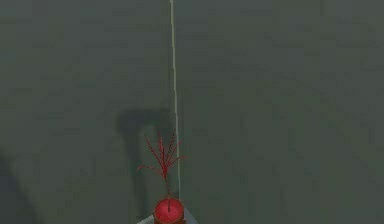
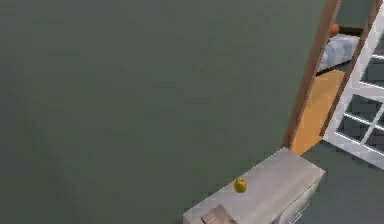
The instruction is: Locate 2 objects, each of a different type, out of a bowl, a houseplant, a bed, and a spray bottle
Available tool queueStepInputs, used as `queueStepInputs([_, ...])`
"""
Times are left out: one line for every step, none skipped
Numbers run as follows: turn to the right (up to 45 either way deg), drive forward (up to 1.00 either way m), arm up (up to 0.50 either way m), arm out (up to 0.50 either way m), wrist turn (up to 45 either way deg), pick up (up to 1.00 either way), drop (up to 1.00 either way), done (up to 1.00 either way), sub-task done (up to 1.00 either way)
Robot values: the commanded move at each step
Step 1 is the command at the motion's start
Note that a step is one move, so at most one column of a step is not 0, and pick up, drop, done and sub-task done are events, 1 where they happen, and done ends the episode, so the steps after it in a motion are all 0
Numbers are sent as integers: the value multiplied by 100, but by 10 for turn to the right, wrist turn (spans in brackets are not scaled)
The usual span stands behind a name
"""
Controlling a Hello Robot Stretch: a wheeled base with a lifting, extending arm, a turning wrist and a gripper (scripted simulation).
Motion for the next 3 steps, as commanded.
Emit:
queueStepInputs([450,0,0,0,0,0,0,0,0])
queueStepInputs([450,0,0,0,0,0,0,0,0])
queueStepInputs([450,0,0,0,0,0,0,0,0])
